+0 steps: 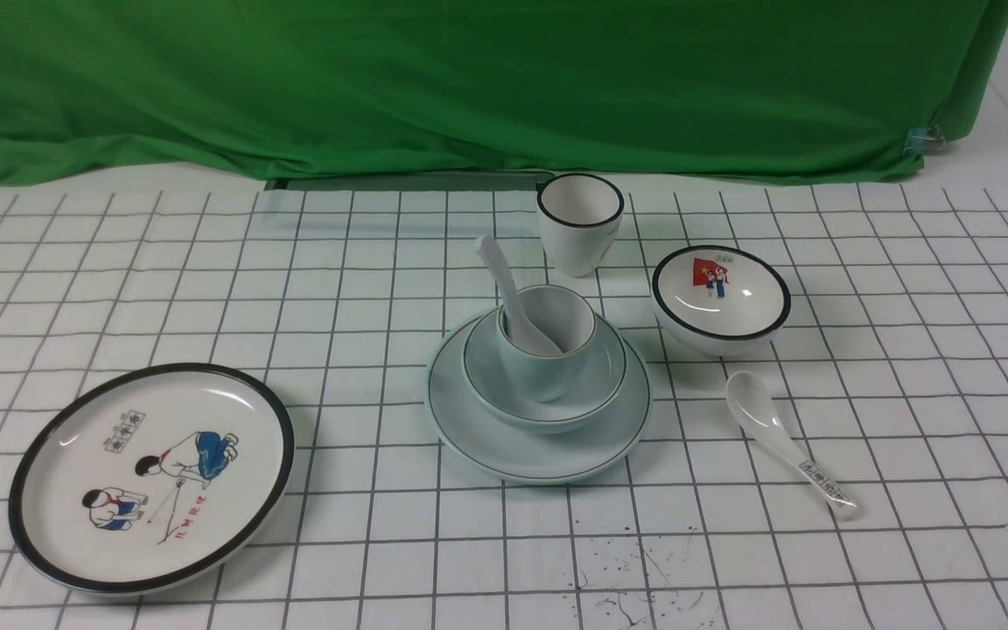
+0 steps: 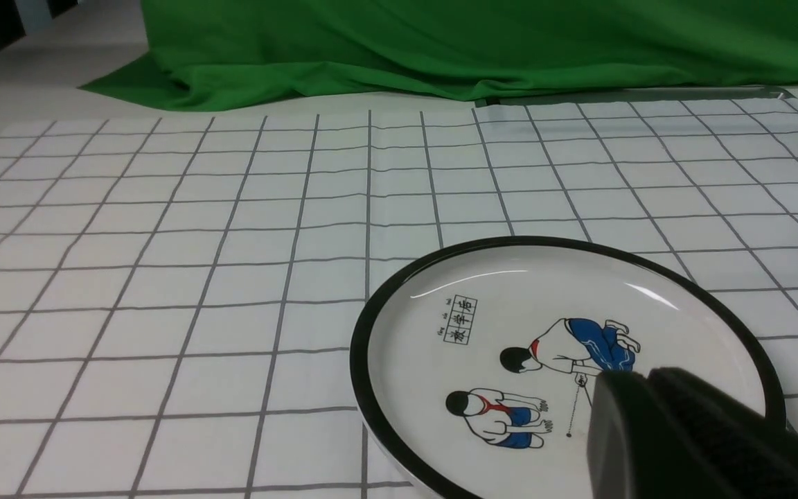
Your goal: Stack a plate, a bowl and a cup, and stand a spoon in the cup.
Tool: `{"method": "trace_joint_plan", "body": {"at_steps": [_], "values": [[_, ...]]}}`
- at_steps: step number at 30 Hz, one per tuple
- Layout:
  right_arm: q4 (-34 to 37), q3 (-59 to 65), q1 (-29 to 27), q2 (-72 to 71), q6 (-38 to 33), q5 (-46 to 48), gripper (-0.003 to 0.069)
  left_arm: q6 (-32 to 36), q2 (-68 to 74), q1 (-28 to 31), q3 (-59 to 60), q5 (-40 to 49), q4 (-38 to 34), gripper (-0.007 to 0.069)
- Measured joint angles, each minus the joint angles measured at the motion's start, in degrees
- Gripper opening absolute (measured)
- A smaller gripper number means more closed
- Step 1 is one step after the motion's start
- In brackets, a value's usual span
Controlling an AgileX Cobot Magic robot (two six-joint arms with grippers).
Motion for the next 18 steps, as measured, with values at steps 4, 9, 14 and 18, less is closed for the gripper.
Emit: {"method": "trace_joint_plan", "body": {"at_steps": [4,9,14,18], "values": [[0.0,0.0,0.0,0.0,0.0,0.0,0.0176,0.0,0.0,0.0,0.0,0.0,0.1,-0.003],[0.0,0.0,0.0,0.0,0.0,0.0,0.0188,0.1,0.0,0.1,0.0,0.0,0.1,-0.003],[0.0,0.0,0.0,0.0,0.0,0.0,0.0196,0.1,0.0,0.1,0.0,0.0,0.1,-0.003],[0.0,0.0,0.0,0.0,0.0,0.0,0.0199,0.1,0.0,0.1,0.0,0.0,0.1,-0.003]]}}
